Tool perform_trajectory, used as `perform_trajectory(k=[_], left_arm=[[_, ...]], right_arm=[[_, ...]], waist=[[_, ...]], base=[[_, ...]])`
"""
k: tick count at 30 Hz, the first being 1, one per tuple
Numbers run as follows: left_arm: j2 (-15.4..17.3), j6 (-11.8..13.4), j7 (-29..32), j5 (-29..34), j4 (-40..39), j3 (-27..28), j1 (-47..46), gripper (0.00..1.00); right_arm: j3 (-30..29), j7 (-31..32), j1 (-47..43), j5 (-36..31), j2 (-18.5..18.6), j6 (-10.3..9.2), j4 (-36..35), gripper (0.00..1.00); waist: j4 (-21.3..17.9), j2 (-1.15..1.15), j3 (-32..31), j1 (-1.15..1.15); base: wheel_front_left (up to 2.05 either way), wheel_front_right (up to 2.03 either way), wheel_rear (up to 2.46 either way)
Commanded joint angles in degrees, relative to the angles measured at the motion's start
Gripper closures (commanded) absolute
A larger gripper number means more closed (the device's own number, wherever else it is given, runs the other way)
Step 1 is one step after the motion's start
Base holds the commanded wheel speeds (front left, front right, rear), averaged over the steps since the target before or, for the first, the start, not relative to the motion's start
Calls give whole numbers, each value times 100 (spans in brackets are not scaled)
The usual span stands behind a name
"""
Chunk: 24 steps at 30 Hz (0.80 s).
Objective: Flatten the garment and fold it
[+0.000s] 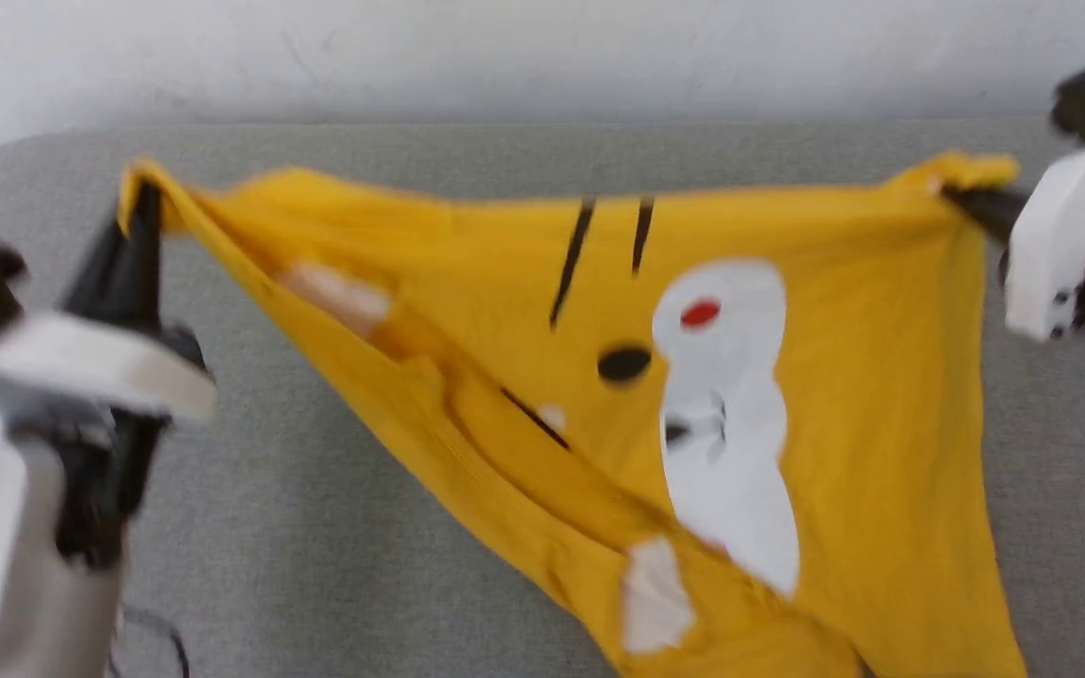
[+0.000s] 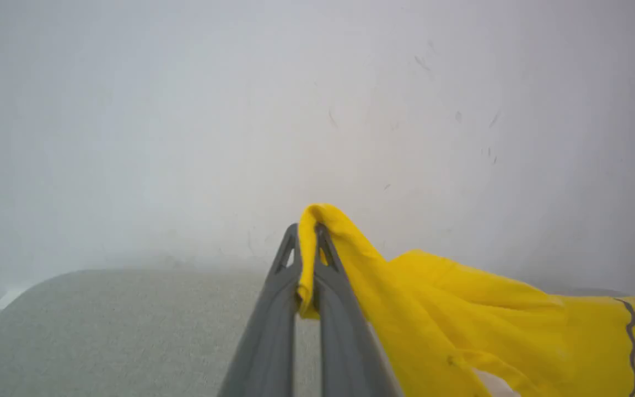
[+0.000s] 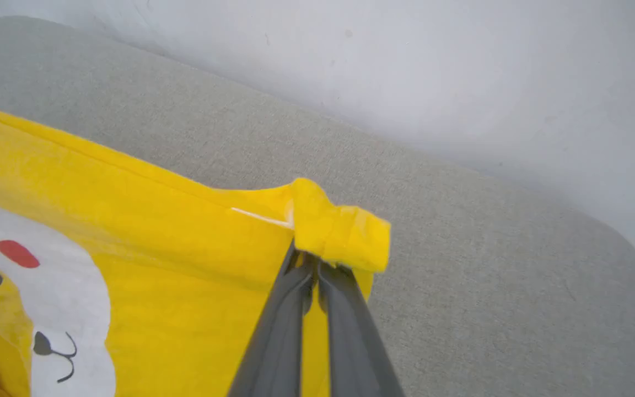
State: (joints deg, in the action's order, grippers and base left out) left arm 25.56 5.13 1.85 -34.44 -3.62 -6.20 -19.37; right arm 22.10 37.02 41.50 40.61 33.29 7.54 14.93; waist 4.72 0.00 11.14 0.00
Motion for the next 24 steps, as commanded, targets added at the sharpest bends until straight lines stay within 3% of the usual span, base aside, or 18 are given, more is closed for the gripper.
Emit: perform_trajectory(k=[1, 6, 13, 18, 24], left_arm=[[18, -71, -11, -46, 191, 46, -413, 100], [88, -320, -121, 93, 1415, -37, -2081, 100], [179, -462, -479, 392, 2934, -91, -4195, 100], [209, -565, -786, 545, 3649, -134, -5519, 100], [236, -674, -1019, 747, 4151, -284, -6458, 100]], right_arm=[[-109, -116, 199, -83, -21, -5, 25, 100], [-384, -634, 1056, -432, -210, -5, 347, 100], [-594, -1656, 2377, -913, -511, -5, 929, 100], [-684, -2392, 3283, -1227, -573, -5, 1238, 100], [-630, -2787, 3916, -1379, -594, -5, 1556, 100]], waist=[[-160, 0, -65, 0], [-407, 0, 102, 0], [-670, 0, 567, 0], [-712, 0, 925, 0], [-680, 0, 1247, 0]], base=[[0, 0, 0], [0, 0, 0], [0, 0, 0], [0, 0, 0], [0, 0, 0]])
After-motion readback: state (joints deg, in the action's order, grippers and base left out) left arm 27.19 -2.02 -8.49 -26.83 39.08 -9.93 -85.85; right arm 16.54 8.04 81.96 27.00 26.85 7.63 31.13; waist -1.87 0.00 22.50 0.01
